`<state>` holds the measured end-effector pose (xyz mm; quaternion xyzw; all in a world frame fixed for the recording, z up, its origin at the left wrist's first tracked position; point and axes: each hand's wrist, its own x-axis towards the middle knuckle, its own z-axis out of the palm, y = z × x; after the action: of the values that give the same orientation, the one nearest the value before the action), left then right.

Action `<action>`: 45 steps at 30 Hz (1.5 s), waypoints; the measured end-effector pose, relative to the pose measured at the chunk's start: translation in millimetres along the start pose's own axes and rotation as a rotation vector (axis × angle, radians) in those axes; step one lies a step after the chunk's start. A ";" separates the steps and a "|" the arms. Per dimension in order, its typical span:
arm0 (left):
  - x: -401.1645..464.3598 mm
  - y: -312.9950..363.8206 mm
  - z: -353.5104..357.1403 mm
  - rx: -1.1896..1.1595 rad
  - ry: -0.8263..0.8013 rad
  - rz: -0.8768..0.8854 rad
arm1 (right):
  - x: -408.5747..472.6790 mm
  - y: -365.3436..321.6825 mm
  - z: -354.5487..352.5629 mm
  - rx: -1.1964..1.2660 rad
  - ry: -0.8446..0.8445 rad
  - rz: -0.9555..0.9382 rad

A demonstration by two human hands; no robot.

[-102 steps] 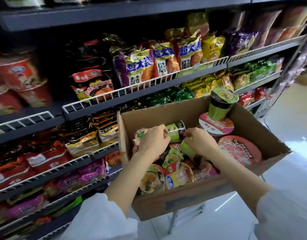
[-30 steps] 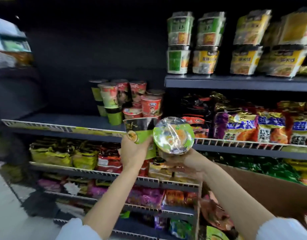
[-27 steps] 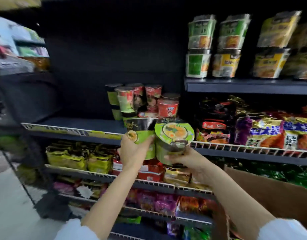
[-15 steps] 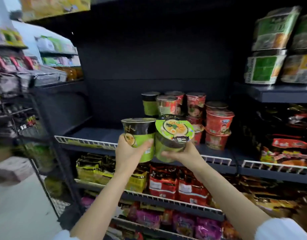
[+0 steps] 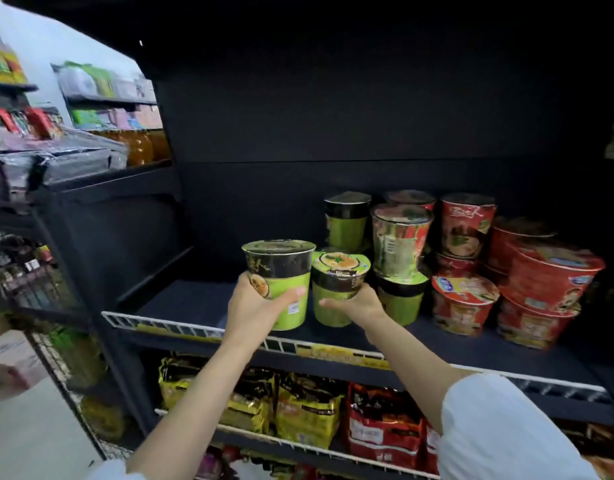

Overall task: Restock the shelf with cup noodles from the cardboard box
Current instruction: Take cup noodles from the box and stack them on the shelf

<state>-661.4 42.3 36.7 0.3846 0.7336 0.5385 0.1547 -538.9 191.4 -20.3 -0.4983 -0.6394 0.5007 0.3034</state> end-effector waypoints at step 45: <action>102.9 10.8 79.2 -0.077 -0.333 0.232 | -19.5 -45.6 1.9 -0.195 0.325 -0.069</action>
<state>-673.8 172.0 36.2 0.5440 0.6275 0.5093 0.2255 -549.6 172.3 24.3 -0.5774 -0.6442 0.3386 0.3702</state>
